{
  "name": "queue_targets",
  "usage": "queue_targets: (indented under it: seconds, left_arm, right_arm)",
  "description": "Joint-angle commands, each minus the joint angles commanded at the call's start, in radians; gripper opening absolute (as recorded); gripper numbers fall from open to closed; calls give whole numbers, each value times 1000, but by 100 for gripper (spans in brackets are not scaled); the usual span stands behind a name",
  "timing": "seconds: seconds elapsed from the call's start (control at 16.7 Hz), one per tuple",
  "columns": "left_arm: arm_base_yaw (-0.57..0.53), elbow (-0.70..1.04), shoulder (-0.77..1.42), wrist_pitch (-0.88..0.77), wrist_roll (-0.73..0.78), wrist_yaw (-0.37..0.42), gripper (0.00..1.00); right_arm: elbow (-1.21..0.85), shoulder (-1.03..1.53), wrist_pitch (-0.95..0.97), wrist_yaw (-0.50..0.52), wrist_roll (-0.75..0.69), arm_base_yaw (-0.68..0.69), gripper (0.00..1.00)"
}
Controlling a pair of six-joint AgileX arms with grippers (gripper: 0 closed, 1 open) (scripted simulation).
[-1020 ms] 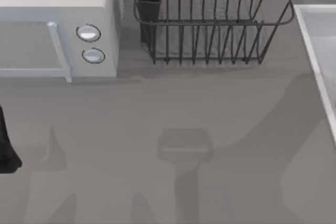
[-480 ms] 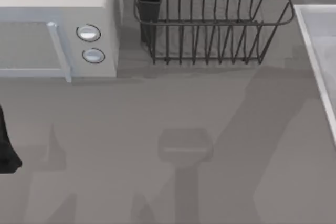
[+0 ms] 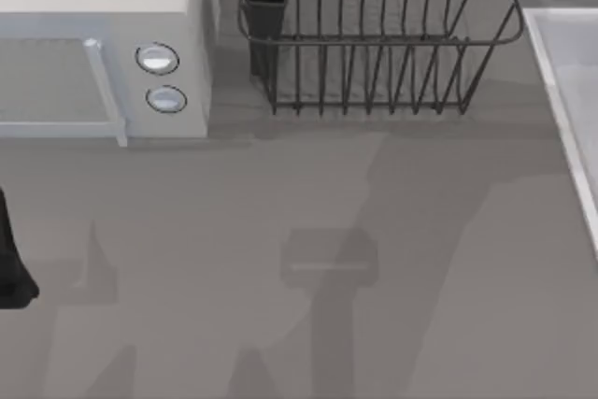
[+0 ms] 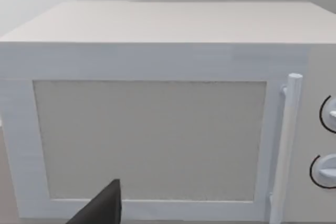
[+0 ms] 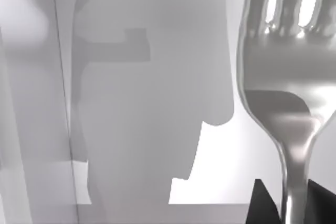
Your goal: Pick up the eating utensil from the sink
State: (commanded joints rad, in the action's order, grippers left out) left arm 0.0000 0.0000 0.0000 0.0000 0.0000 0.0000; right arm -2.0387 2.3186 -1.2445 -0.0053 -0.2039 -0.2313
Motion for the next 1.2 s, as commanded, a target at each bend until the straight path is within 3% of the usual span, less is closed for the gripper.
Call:
queue_targets:
  seconds: [0.18,0.36,0.96,1.2]
  left_arm:
    - [0,0,0,0,0,0,100]
    - [0,0,0,0,0,0,100]
    - [0,0,0,0,0,0,100]
    - [0,0,0,0,0,0,100]
  right_arm:
    - [5,-3,-1,0,15,14,0]
    - [34,-43,-24,0,112,111,0]
    - [252,-341,-135,5,786,799,0]
    - [315,-425,-156,6,926,938,0]
